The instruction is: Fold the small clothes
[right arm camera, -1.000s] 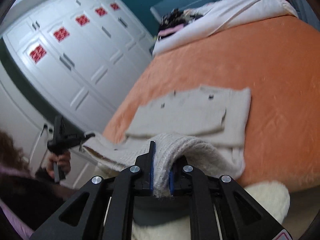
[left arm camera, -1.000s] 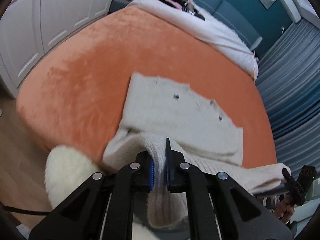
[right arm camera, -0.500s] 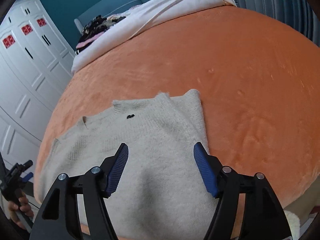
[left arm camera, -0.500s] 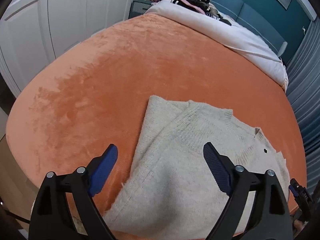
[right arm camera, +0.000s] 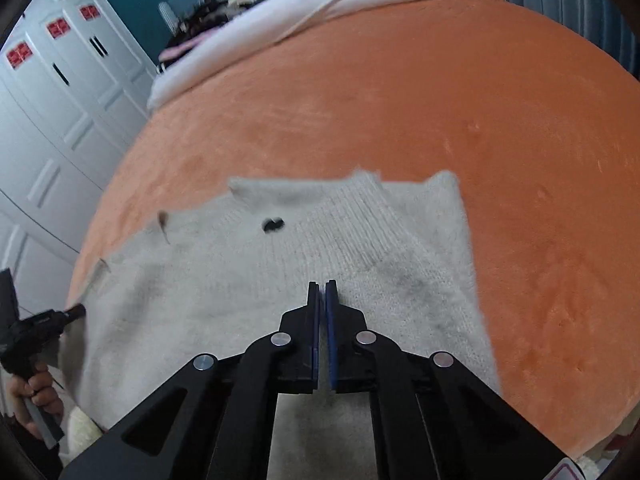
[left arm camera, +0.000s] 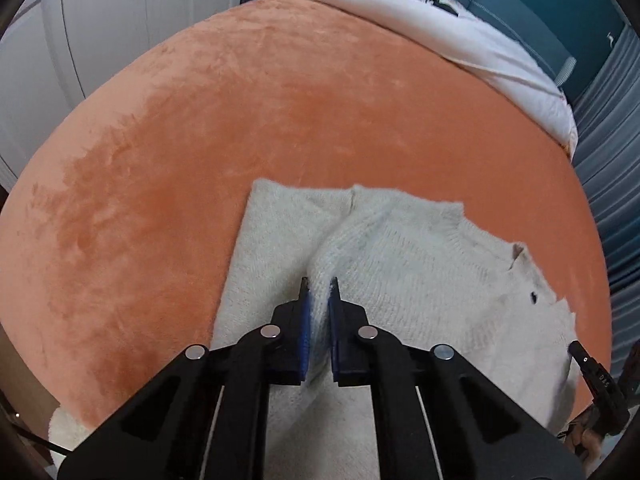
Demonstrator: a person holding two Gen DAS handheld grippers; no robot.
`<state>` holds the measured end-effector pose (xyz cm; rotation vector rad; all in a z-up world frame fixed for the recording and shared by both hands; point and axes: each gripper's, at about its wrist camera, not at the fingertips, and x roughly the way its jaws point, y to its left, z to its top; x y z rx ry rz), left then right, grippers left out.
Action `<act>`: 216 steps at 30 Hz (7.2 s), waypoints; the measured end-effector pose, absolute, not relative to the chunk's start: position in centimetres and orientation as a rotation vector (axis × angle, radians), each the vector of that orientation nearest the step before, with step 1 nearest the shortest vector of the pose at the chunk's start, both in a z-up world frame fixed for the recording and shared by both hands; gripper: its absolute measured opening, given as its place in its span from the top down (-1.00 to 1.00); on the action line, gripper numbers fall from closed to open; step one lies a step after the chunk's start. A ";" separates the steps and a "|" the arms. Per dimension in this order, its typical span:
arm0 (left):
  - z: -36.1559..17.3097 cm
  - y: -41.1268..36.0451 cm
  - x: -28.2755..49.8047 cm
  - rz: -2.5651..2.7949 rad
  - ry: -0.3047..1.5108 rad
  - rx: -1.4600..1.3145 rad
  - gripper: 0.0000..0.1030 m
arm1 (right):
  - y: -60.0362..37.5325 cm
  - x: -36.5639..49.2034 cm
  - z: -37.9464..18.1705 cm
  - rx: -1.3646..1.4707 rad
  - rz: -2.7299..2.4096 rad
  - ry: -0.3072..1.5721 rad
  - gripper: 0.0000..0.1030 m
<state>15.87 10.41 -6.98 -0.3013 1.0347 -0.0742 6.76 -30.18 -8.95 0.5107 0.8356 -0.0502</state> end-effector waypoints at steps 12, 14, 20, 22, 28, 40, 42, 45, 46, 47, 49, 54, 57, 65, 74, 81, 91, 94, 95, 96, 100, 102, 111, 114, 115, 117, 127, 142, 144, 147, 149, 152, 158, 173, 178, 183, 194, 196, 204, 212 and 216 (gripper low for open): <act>-10.4 10.8 18.7 0.012 1.123 -0.292 0.86 | -32.9 7.7 -10.9 0.493 -0.137 0.934 0.12; -10.7 10.8 18.1 0.017 1.120 -0.288 0.86 | -31.9 7.7 -12.0 0.430 -0.147 0.947 -0.11; -10.7 10.8 18.1 0.025 1.124 -0.276 0.85 | -30.3 9.2 -13.7 0.353 -0.158 0.984 -0.16; -10.7 10.6 18.0 0.027 1.124 -0.265 0.85 | -30.1 9.3 -13.7 0.373 -0.123 0.983 0.43; -10.6 10.4 17.8 0.028 1.119 -0.254 0.85 | -30.0 8.7 -10.9 0.411 -0.059 0.910 0.90; -4.7 11.3 18.7 0.052 0.959 -0.296 0.86 | -33.3 9.1 -4.4 0.457 -0.066 0.698 0.93; -8.5 11.4 20.8 0.081 1.057 -0.291 0.85 | -35.3 11.3 -10.7 0.558 -0.107 0.878 0.93; -12.7 11.7 21.2 0.089 1.140 -0.300 0.84 | -36.0 11.0 -13.8 0.640 -0.106 0.948 0.89; -12.3 11.8 20.7 0.082 1.111 -0.299 0.79 | -35.7 10.3 -13.1 0.644 -0.111 0.918 0.80; -11.4 12.0 19.7 0.070 1.080 -0.308 0.75 | -35.5 9.3 -12.1 0.634 -0.125 0.894 0.70; -10.2 13.1 17.7 0.059 1.059 -0.354 0.38 | -35.3 6.7 -10.3 0.610 -0.173 0.865 -0.25; -9.9 16.2 10.9 0.074 1.055 -0.446 -0.45 | -35.3 -0.2 -11.6 0.653 -0.174 0.918 -0.55; -12.0 16.3 8.1 0.067 1.114 -0.462 -0.50 | -33.7 -2.5 -15.2 0.708 -0.153 1.013 -0.55; -11.0 14.6 8.3 0.006 1.160 -0.487 0.65 | -32.6 -1.2 -11.4 0.859 0.007 0.812 0.69; -14.4 15.1 2.9 0.040 1.271 -0.363 0.64 | -32.7 -5.0 -17.3 0.772 -0.125 1.129 0.74; -6.9 15.3 2.6 0.038 1.029 -0.340 -0.07 | -32.4 -4.9 -9.2 0.473 -0.248 0.909 -0.14; -11.5 10.9 14.2 0.018 1.184 -0.235 0.86 | -33.3 8.9 -13.6 0.477 -0.111 1.031 0.85; -9.5 11.8 13.4 0.021 1.118 -0.250 0.87 | -34.2 5.1 -8.8 0.567 -0.071 0.803 0.87; -9.3 12.2 13.5 0.041 1.110 -0.241 0.87 | -35.0 4.3 -8.2 0.591 -0.082 0.769 0.87; -9.4 13.0 13.6 0.069 1.112 -0.239 0.87 | -36.1 3.8 -8.5 0.620 -0.109 0.759 0.87; -12.7 15.3 14.3 0.112 1.158 -0.302 0.85 | -39.1 5.1 -17.5 0.653 -0.195 1.024 0.87; -11.9 14.3 14.3 0.117 1.150 -0.239 0.85 | -39.0 4.4 -16.1 0.664 -0.208 0.967 0.81; -8.9 15.9 7.7 0.104 1.080 -0.374 -0.11 | -28.1 2.5 -8.7 0.490 0.013 0.890 0.49; -10.5 16.1 6.0 0.105 1.083 -0.424 -0.35 | -21.7 4.2 -10.6 0.406 0.150 0.968 0.53; -11.2 16.3 5.6 0.112 1.094 -0.446 -0.43 | -19.8 5.1 -11.7 0.389 0.185 1.003 0.54; -12.6 16.9 5.2 0.111 1.120 -0.491 -0.45 | -17.3 6.0 -13.9 0.355 0.214 1.062 0.57; -12.8 15.7 7.2 0.039 1.092 -0.498 0.58 | -18.5 6.7 -15.9 0.453 0.208 1.093 0.68; -2.2 -13.1 4.7 -0.620 1.009 -0.200 0.61 | -30.9 -6.0 -10.9 0.644 0.028 0.871 0.27; -5.8 -15.9 4.4 -0.590 1.101 -0.101 0.61 | -32.2 -6.7 -11.6 0.672 -0.001 0.892 0.27; -7.1 -13.6 2.7 -0.538 1.106 -0.145 0.07 | -33.3 -7.4 -11.1 0.689 0.001 0.895 0.05; -6.0 -10.2 1.2 -0.514 1.032 -0.165 -0.40 | -33.1 -7.4 -10.2 0.696 0.029 0.863 -0.32; -5.5 -4.8 -0.5 -0.388 0.958 -0.118 -0.65 | -32.4 -5.4 -10.1 0.744 0.116 0.856 -0.51; -10.7 0.1 -1.8 -0.261 1.092 -0.018 -0.65 | -28.0 2.0 -13.8 0.761 0.162 1.038 -0.57; -12.5 -5.1 -0.1 -0.385 1.126 -0.009 0.63 | -31.7 -1.1 -7.4 0.489 0.020 0.838 0.60; -13.8 -5.5 -0.3 -0.392 1.184 -0.003 0.61 | -35.3 -2.7 -14.0 0.747 -0.019 0.916 0.61; -13.3 -4.9 -0.7 -0.376 1.147 0.026 0.38 | -34.1 -1.9 -11.4 0.593 -0.011 0.872 0.60; -11.8 -3.1 -2.6 -0.404 1.128 0.004 0.27 | -34.8 -4.7 -9.6 0.591 -0.103 0.847 0.24; -10.7 -2.2 -3.0 -0.395 1.094 -0.017 0.14 | -35.0 -5.7 -8.7 0.573 -0.113 0.834 -0.01; -9.1 -3.4 -2.7 -0.375 1.066 -0.007 -0.14 | -31.2 -3.0 -8.9 0.504 0.045 0.898 0.65; -8.8 -4.0 -2.8 -0.368 1.050 0.009 -0.17 | -34.5 -1.1 -13.1 0.398 -0.079 1.028 0.67; -8.5 -4.1 -2.5 -0.368 1.041 -0.014 -0.35 | -35.4 -2.9 -12.2 0.509 -0.062 0.955 0.46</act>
